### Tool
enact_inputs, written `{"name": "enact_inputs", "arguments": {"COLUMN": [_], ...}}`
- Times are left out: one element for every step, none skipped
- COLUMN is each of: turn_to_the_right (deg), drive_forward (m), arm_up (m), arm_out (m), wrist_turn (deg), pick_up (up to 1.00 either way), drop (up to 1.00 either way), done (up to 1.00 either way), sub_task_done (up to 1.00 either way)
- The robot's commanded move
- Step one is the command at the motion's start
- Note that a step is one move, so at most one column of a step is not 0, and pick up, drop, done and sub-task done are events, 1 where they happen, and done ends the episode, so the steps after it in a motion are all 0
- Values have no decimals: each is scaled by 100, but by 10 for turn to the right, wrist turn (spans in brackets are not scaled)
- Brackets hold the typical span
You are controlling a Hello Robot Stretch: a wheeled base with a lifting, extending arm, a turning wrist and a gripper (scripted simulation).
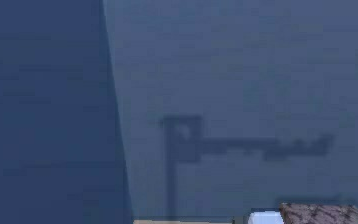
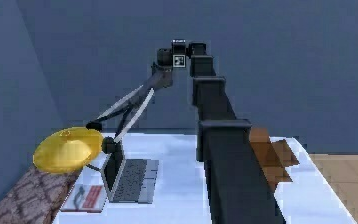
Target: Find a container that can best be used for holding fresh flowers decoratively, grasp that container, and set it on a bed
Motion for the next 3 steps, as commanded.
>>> {"name": "enact_inputs", "arguments": {"turn_to_the_right": [0, 0, 0], "drive_forward": [0, 0, 0], "arm_up": [0, 0, 0], "arm_out": [0, 0, 0], "wrist_turn": [450, 450, 420], "pick_up": [0, 0, 0], "drop": [0, 0, 0], "done": [0, 0, 0], "sub_task_done": [0, 0, 0]}}
